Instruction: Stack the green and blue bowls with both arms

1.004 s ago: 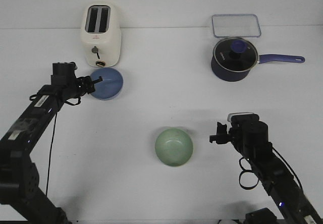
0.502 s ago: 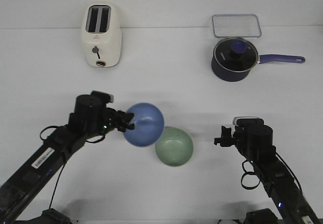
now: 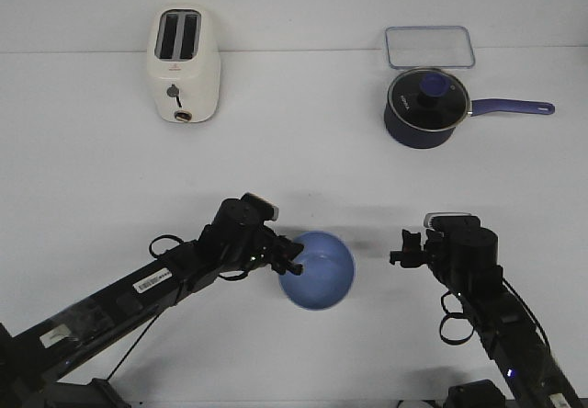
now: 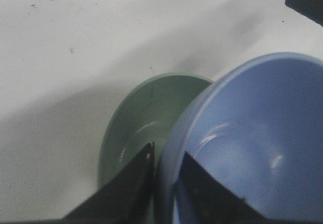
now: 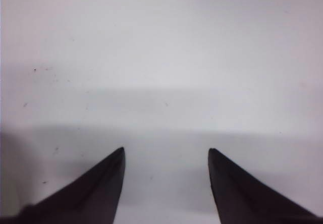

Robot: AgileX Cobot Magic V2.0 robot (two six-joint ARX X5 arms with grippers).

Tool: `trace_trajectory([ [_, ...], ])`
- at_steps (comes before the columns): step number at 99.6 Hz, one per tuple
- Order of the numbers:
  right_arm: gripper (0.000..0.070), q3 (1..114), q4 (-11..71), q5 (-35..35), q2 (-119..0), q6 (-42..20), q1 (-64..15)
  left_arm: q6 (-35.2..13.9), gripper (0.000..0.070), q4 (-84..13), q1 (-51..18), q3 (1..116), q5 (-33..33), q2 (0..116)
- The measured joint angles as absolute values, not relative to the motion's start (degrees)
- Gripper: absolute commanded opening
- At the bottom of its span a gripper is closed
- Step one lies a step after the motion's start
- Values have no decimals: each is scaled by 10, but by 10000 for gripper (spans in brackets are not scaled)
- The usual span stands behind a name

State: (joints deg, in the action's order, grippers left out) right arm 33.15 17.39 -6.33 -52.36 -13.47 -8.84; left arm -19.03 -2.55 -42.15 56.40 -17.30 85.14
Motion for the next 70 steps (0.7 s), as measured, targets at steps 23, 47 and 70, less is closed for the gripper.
trace_trajectory([
  [23,337,331,173,-63,-523,-135,-88,-190,382,-15,-420,567,-176,828],
  [47,200,331,171,-63,-484,-131,-88,-141,167,-88,-337,567,-43,692],
  [70,0,319,140,-47,-377,-107,-88,-71,12,-130,-224,549,89,567],
])
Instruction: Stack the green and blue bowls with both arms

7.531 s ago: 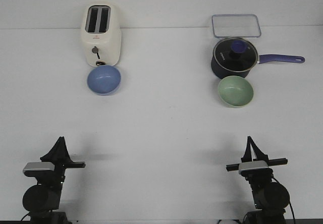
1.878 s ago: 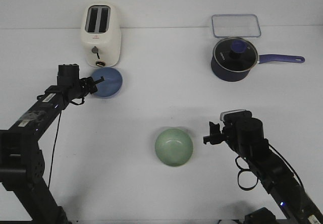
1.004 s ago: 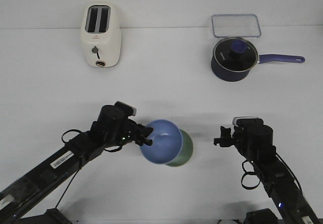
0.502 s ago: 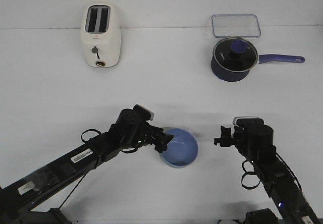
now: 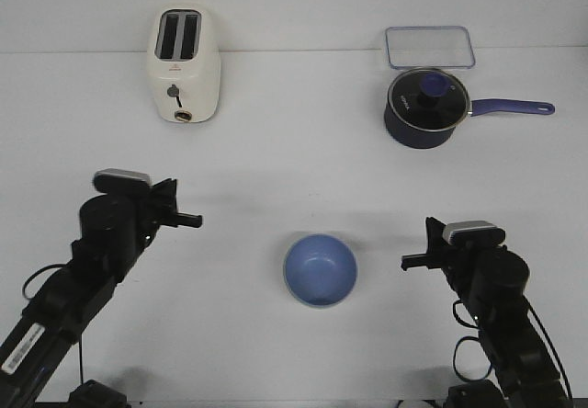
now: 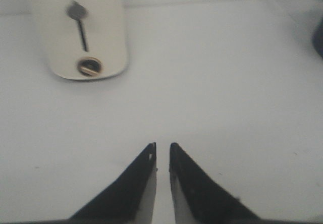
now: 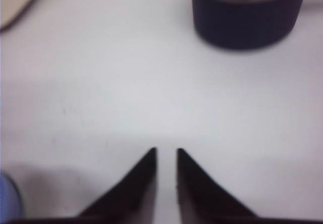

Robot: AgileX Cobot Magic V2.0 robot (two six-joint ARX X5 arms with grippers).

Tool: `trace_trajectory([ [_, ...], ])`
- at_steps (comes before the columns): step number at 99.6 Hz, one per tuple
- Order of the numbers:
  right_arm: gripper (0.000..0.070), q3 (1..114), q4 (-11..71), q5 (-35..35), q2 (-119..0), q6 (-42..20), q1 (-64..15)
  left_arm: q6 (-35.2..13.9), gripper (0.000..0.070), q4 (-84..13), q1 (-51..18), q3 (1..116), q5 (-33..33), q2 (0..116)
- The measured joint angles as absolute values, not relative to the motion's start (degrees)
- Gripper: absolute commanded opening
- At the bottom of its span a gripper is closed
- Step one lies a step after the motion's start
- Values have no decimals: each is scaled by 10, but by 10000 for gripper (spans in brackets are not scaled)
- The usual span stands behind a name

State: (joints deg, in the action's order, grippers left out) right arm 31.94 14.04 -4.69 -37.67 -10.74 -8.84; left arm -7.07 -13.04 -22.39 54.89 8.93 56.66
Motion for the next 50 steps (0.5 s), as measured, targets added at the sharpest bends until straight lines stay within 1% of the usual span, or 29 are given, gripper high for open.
trace_trajectory([
  [9,0,279,98,-43,-312,-104,-88,-63,12,-93,-187,483,92,498],
  [15,0,245,77,-43,-264,-98,-88,-55,12,-51,-165,420,96,447],
  [17,0,234,71,-43,-248,-96,-88,-52,12,-34,-158,397,97,429],
  [18,0,205,57,-42,-205,-91,-88,-47,12,18,-140,334,99,378],
  [19,0,197,53,-40,-193,-89,-88,-45,12,32,-135,317,100,364],
  [28,0,175,45,-17,-139,-87,-88,-38,12,100,-115,237,102,296],
  [36,0,175,36,6,-123,-85,-88,-37,12,110,-101,198,102,257],
  [50,0,175,32,24,-117,-82,-88,-35,13,105,-96,198,102,251],
])
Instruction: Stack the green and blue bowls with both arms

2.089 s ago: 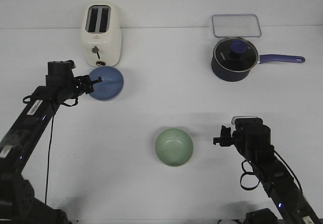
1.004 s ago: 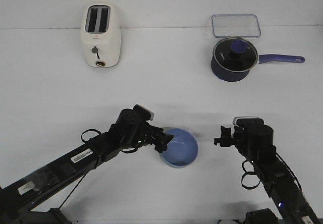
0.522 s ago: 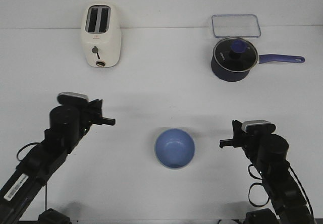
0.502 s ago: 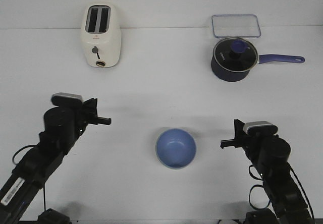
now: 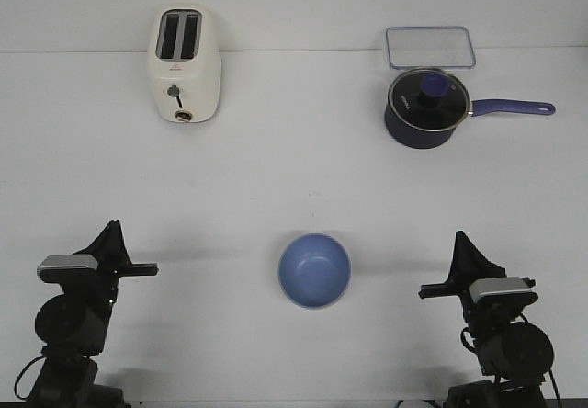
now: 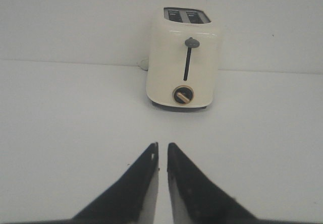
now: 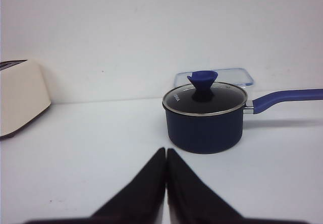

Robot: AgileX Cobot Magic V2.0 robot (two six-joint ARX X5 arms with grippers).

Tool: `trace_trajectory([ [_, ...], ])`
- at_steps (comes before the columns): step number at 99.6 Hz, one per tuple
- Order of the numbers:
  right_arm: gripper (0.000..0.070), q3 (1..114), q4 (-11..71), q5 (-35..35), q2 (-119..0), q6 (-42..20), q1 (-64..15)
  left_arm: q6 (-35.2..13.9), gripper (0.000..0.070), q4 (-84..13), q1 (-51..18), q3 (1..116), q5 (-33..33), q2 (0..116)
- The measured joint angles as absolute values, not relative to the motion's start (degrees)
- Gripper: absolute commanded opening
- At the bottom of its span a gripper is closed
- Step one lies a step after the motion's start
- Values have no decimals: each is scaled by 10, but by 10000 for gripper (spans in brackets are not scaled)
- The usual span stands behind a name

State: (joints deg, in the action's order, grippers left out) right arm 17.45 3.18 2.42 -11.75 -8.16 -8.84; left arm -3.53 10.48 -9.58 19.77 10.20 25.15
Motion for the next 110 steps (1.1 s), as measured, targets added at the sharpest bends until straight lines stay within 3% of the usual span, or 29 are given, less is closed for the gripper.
trace_trajectory([
  [87,0,175,32,26,-117,-79,-88,-34,14,114,-86,191,101,210],
  [110,0,175,32,26,-117,-79,-88,-25,14,109,-21,102,17,121],
])
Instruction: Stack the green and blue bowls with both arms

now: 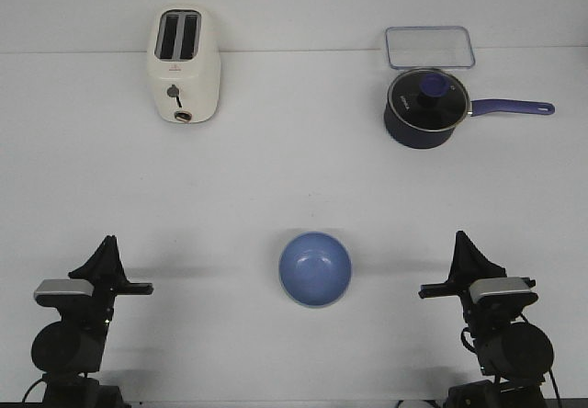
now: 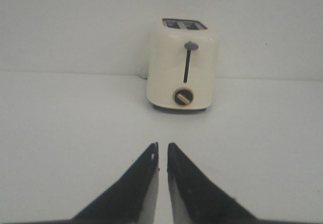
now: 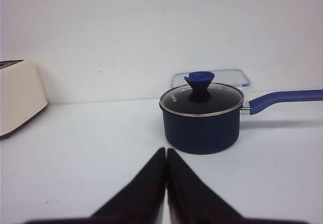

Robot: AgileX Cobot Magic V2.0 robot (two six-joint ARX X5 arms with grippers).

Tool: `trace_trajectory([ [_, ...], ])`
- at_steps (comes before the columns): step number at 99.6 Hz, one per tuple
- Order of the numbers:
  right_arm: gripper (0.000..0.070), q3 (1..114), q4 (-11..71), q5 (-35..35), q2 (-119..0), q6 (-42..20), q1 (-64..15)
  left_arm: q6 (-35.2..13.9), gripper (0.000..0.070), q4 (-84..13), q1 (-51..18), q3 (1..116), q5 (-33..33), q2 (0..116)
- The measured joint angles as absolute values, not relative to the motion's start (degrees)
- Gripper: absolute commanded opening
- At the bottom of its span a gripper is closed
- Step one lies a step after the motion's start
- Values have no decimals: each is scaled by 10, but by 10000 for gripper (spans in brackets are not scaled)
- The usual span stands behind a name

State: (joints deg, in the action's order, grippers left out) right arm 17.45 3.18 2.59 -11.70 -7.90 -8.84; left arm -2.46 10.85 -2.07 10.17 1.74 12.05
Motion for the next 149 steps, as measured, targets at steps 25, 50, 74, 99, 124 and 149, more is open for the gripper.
trace_trajectory([
  [25,0,175,32,26,-117,-79,-88,-22,13,93,-5,26,15,15],
  [50,0,175,32,26,-117,-79,-88,-20,14,77,-5,20,11,3],
  [74,0,175,32,26,-117,-79,-88,-20,14,78,-5,20,12,4],
  [99,0,175,32,26,-117,-79,-88,-20,14,81,-5,20,12,4],
  [124,0,175,32,26,-117,-79,-88,-20,14,81,-5,20,12,4],
  [149,0,171,38,45,-102,-22,-82,-20,14,82,-5,20,12,4],
])
